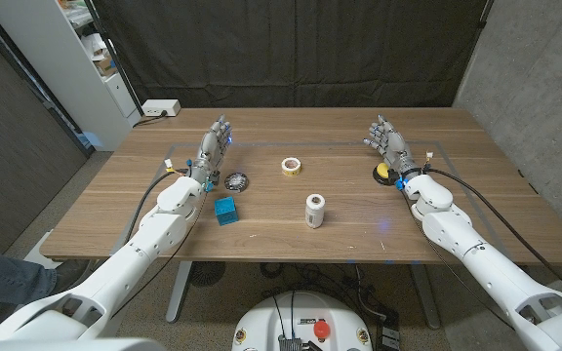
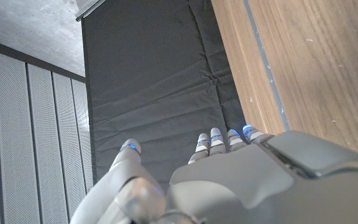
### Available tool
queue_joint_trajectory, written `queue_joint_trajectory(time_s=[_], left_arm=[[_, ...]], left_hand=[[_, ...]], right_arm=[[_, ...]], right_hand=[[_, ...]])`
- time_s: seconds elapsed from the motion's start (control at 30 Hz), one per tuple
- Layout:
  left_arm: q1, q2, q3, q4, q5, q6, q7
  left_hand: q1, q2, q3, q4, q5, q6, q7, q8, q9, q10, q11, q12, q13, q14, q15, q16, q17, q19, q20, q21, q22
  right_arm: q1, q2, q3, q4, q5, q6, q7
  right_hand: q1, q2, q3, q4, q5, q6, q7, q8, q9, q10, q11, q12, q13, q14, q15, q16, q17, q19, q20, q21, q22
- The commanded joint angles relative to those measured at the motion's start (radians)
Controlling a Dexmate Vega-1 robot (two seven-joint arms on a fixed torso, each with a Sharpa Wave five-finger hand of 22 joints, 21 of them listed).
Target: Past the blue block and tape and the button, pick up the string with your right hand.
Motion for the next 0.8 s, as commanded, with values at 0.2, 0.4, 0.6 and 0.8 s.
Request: queue_joint_trajectory(time_s=[0.2, 0.4, 0.6, 0.8], left_arm=[[0.034, -0.109, -0.136, 0.004, 0.107, 0.067, -0.124], [0.038, -0.133, -0.161, 0.0, 0.147, 0.092, -0.132], [0.044, -0.137, -0.181, -0.018, 0.177, 0.117, -0.142], [0.053, -0.148, -0.201, -0.04, 0.192, 0.131, -0.139]], left_hand=[[0.015, 0.004, 0.006, -0.002, 0.004, 0.018, 0.003, 0.007, 0.004, 0.003, -0.001, 0.005, -0.005, -0.011, -0.004, 0.005, 0.002, -0.008, -0.001, 0.003, 0.004], [0.016, 0.006, 0.007, -0.003, 0.003, 0.023, 0.005, 0.008, 0.003, 0.003, -0.003, 0.005, -0.009, -0.013, -0.004, 0.004, 0.002, -0.012, 0.001, 0.002, 0.004], [0.018, 0.007, 0.006, -0.004, 0.002, 0.025, 0.005, 0.007, 0.003, 0.0, 0.0, 0.004, -0.014, -0.014, -0.004, 0.004, 0.002, -0.014, 0.003, 0.002, 0.004], [0.019, 0.009, 0.006, -0.006, 0.001, 0.033, 0.007, 0.008, 0.003, -0.001, 0.0, 0.003, -0.019, -0.015, -0.005, 0.004, 0.002, -0.016, 0.004, 0.002, 0.004]], right_arm=[[-0.084, 0.234, 0.28, -0.077, -0.239, -0.116, 0.17], [-0.095, 0.287, 0.334, -0.106, -0.297, -0.133, 0.22], [-0.094, 0.329, 0.375, -0.103, -0.329, -0.119, 0.271], [-0.085, 0.362, 0.411, -0.071, -0.336, -0.082, 0.324]], right_hand=[[0.011, 0.002, 0.006, -0.001, 0.009, 0.0, 0.01, -0.003, 0.005, 0.009, -0.001, -0.002, 0.001, 0.004, -0.002, 0.001, -0.001, 0.01, 0.001, -0.005, 0.001], [0.013, 0.004, 0.006, -0.003, 0.009, 0.001, 0.012, -0.008, 0.005, 0.006, 0.0, -0.007, 0.0, 0.0, 0.003, -0.002, -0.004, 0.01, 0.002, -0.012, 0.001], [0.013, 0.005, 0.006, -0.003, 0.009, 0.0, 0.011, -0.011, 0.006, 0.006, 0.0, -0.01, 0.0, -0.001, 0.002, -0.003, -0.005, 0.008, 0.003, -0.017, 0.001], [0.012, 0.004, 0.005, -0.004, 0.01, 0.0, 0.007, -0.015, 0.006, 0.007, -0.006, -0.012, -0.001, 0.0, -0.004, -0.004, -0.007, 0.009, 0.0, -0.022, 0.001]])
